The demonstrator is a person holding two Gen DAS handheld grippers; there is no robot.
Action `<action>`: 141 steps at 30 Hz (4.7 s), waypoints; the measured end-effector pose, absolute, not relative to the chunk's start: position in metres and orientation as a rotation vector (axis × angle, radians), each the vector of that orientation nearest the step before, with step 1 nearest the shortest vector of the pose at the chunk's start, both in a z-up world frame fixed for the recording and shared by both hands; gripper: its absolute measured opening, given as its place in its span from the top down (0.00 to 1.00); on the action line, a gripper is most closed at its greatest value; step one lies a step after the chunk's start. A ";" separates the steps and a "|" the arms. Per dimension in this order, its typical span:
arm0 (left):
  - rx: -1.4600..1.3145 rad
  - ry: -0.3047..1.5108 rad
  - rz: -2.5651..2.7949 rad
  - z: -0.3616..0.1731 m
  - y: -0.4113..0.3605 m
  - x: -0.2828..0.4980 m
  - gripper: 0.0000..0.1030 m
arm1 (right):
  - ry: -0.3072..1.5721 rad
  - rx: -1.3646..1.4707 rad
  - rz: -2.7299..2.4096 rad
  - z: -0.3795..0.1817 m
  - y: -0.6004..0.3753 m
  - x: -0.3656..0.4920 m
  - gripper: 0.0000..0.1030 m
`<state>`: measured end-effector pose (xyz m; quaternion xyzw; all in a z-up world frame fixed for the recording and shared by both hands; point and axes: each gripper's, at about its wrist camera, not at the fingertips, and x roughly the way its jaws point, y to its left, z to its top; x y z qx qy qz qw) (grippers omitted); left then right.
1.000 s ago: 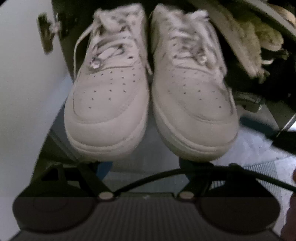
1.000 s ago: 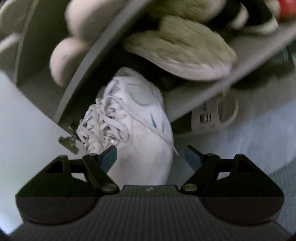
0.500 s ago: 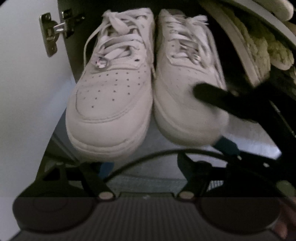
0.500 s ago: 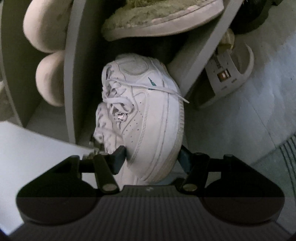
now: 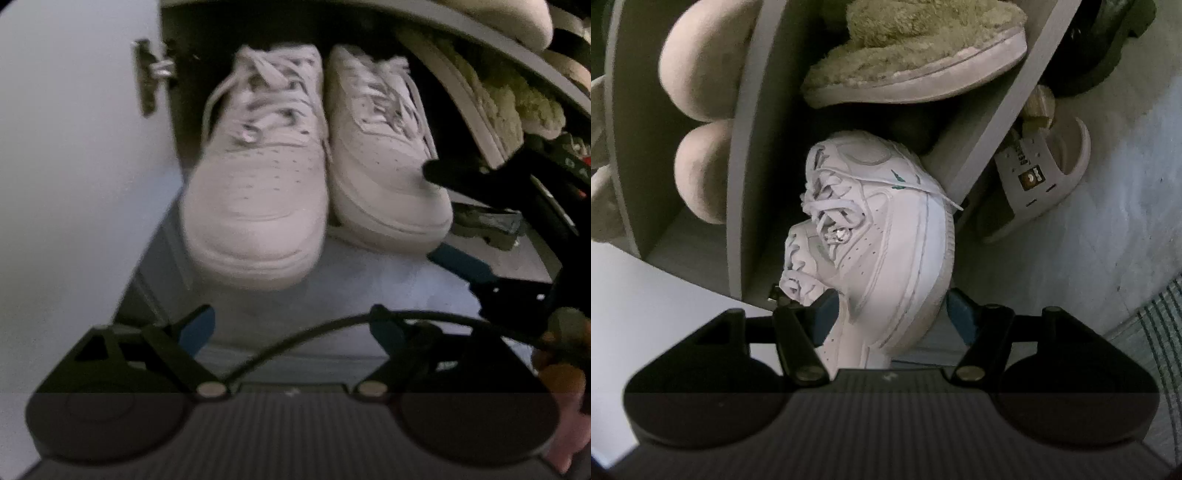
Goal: Organize scattered shoes
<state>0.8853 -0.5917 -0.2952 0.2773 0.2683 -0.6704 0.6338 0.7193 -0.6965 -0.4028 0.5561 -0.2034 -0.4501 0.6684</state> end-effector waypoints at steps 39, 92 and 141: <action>0.527 0.396 -1.709 -0.282 -0.568 0.963 0.02 | -0.600 1.369 -0.837 -0.435 -0.732 0.796 0.61; 0.535 0.252 -1.905 -0.049 -0.595 0.836 0.00 | 0.096 0.773 -1.499 -0.127 -0.439 0.647 0.53; 0.803 0.347 -1.945 0.487 -0.475 0.749 0.00 | 0.142 0.833 -1.909 0.434 -0.221 0.623 0.41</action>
